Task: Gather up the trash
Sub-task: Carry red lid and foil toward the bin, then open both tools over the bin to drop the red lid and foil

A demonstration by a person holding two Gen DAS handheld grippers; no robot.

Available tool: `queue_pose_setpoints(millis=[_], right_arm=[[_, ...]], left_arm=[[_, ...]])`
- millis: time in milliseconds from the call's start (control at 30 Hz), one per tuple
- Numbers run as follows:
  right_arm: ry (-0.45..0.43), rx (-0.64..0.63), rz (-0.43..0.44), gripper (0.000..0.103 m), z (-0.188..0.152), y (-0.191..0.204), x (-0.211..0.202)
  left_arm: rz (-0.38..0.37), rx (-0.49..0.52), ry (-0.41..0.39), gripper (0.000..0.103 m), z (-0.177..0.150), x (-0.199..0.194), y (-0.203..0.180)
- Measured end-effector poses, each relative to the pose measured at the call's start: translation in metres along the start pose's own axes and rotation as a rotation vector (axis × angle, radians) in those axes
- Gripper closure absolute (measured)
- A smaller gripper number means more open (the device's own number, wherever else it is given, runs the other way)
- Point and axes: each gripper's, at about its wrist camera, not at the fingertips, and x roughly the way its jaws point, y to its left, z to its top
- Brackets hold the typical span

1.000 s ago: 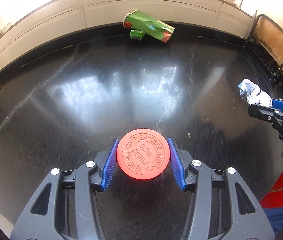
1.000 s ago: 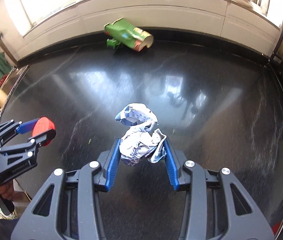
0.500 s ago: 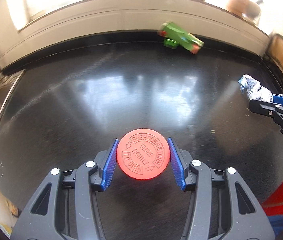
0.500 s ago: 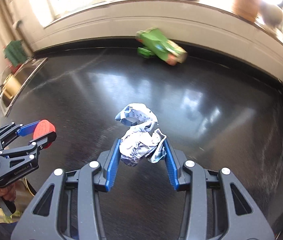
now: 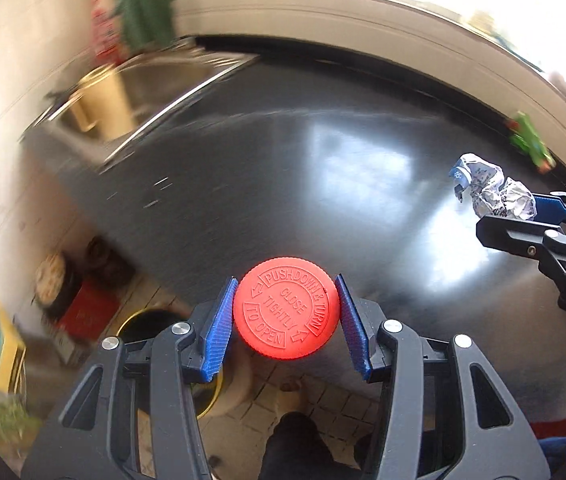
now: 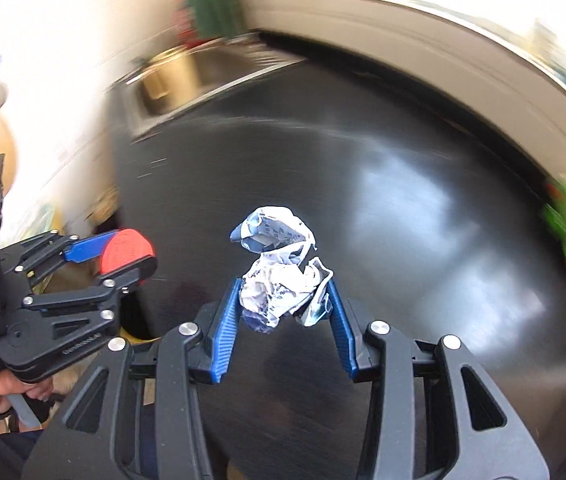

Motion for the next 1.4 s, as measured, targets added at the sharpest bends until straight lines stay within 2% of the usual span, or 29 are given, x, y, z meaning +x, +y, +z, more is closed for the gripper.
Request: queue_pose_setpoints(millis=[167,300,400,533,833,1000,1100,1167,1200,1300,1400], right_arm=[[0.087,-0.179,0.166,0.061,0.026,0.090,0.047],[0.162,-0.270,0.266,0.061,0.036,0.151,0.080],[0.219,-0.314,0.309,0.061,0.042,0.190,0.108],[0.275,-0.344,0.323,0.061,0.048,0.225,0.140],[0.333,-0.356,0.298,0.060,0.067,0.262,0.189],[0.338,-0.354,0.287,0.060,0.073,0.266,0.197],[0.343,-0.361,0.286,0.056,0.076,0.267,0.198],[0.342,-0.361,0.282,0.050,0.077,0.268,0.198],[0.342,-0.360,0.283,0.045,0.077,0.267,0.198],[0.342,-0.350,0.292,0.041,0.079,0.264,0.197],[0.330,-0.339,0.290,0.040,0.079,0.258,0.190]], left_arm=[[0.103,-0.185,0.049,0.054,-0.042,-0.003,0.081],[0.151,-0.308,0.083,0.054,-0.071,-0.001,0.133],[0.170,-0.386,0.104,0.054,-0.090,0.005,0.165],[0.170,-0.445,0.118,0.054,-0.109,0.013,0.194],[0.135,-0.472,0.142,0.054,-0.116,0.040,0.224],[0.113,-0.471,0.141,0.054,-0.116,0.048,0.235],[0.105,-0.466,0.148,0.054,-0.116,0.052,0.238],[0.108,-0.466,0.148,0.043,-0.117,0.052,0.240],[0.110,-0.469,0.146,0.034,-0.118,0.052,0.241],[0.113,-0.479,0.144,0.031,-0.119,0.051,0.244],[0.116,-0.475,0.152,0.028,-0.119,0.051,0.242]])
